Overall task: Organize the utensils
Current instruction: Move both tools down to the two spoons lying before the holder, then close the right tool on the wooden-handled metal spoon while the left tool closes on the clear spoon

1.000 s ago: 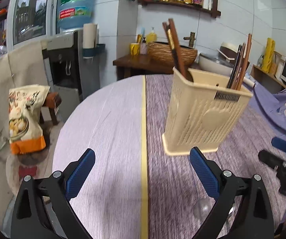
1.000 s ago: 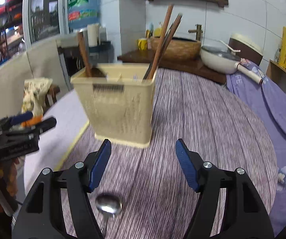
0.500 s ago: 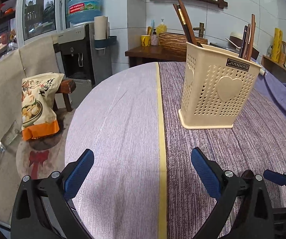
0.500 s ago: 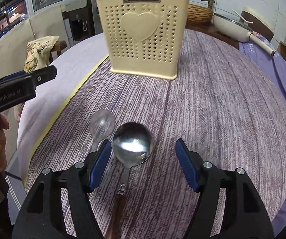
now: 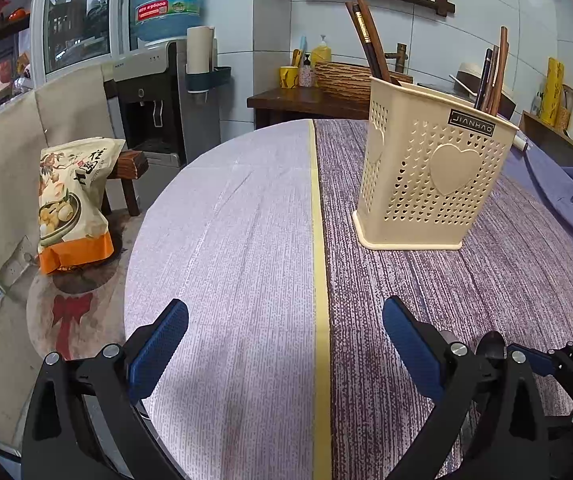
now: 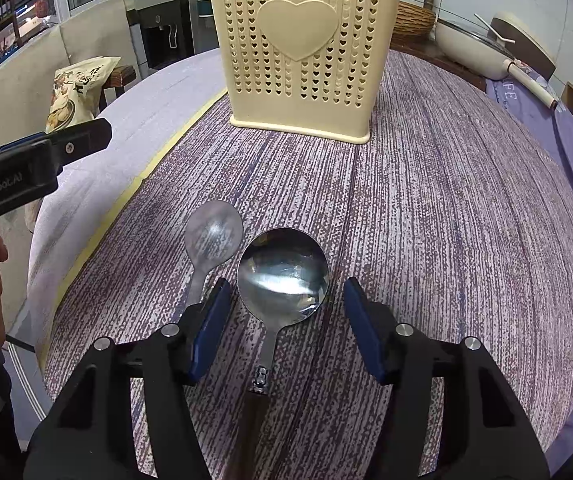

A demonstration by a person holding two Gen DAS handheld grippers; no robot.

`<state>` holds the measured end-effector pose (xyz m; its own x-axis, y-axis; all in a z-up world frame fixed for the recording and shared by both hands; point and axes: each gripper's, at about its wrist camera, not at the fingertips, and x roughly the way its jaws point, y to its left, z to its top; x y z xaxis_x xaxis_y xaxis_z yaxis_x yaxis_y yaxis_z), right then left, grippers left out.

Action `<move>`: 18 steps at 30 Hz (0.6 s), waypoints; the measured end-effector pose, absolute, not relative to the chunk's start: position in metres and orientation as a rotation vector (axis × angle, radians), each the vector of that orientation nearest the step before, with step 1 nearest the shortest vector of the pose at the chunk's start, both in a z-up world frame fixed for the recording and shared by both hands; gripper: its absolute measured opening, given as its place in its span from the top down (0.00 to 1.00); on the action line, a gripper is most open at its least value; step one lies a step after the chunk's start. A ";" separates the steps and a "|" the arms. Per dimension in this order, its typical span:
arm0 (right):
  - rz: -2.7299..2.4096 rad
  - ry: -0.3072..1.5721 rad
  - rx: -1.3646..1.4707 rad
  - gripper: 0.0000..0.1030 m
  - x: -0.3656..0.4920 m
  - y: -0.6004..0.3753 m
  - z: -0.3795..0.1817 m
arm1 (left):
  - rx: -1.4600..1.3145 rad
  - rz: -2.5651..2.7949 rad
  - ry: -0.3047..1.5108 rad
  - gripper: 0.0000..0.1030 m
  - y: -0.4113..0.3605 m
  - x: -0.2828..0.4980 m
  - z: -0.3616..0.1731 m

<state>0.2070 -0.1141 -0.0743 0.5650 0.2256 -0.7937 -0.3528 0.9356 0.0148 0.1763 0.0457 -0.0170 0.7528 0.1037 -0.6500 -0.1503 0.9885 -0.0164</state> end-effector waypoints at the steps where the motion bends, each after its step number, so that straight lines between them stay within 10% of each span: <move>1: 0.340 0.906 -0.152 0.45 0.207 -0.113 -0.074 | -0.072 0.136 0.707 0.07 0.046 0.176 -0.018; 18: 0.326 0.881 -0.113 0.54 0.214 -0.127 -0.068 | -0.042 0.036 0.735 0.10 0.023 0.173 -0.021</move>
<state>0.2137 -0.1270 -0.0677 0.5908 0.2337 -0.7723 -0.3259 0.9447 0.0365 0.1726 0.0230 -0.0214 0.7414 0.0178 -0.6708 -0.0474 0.9985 -0.0260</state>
